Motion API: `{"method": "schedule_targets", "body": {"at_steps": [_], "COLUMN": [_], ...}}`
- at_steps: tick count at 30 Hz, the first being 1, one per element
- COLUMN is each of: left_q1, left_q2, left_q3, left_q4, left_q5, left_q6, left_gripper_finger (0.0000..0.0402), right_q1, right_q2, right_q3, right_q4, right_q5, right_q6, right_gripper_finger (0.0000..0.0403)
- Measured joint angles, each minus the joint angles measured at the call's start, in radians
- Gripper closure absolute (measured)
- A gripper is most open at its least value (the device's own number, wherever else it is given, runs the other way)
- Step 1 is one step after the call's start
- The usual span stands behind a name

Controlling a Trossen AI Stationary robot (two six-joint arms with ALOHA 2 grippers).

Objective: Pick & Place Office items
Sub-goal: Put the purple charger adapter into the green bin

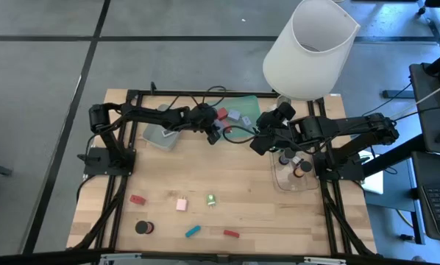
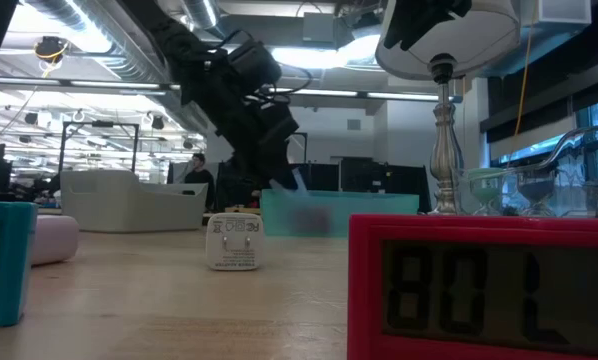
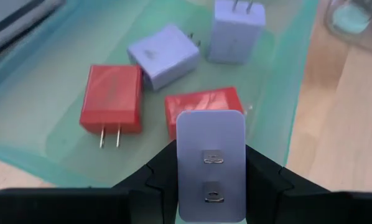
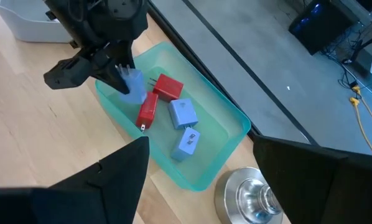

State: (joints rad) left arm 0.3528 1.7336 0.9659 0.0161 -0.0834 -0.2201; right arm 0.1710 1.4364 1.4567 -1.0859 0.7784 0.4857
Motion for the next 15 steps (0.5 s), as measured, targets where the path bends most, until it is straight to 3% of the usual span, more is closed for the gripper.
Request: {"method": "schedule_targets", "body": {"at_steps": [15], "left_q1": [-0.004], "left_q2": [0.0], "left_q3": [0.026], "left_q4": [-0.117], "left_q5": [0.006], "left_q6": [-0.001], "left_gripper_finger": [0.0275], "right_q1": [0.0], "right_q2": [0.0], "right_q3": [0.0], "right_q4": [0.0], "right_q5": [0.026], "right_q6": [-0.004], "right_gripper_finger": [0.0112]}}
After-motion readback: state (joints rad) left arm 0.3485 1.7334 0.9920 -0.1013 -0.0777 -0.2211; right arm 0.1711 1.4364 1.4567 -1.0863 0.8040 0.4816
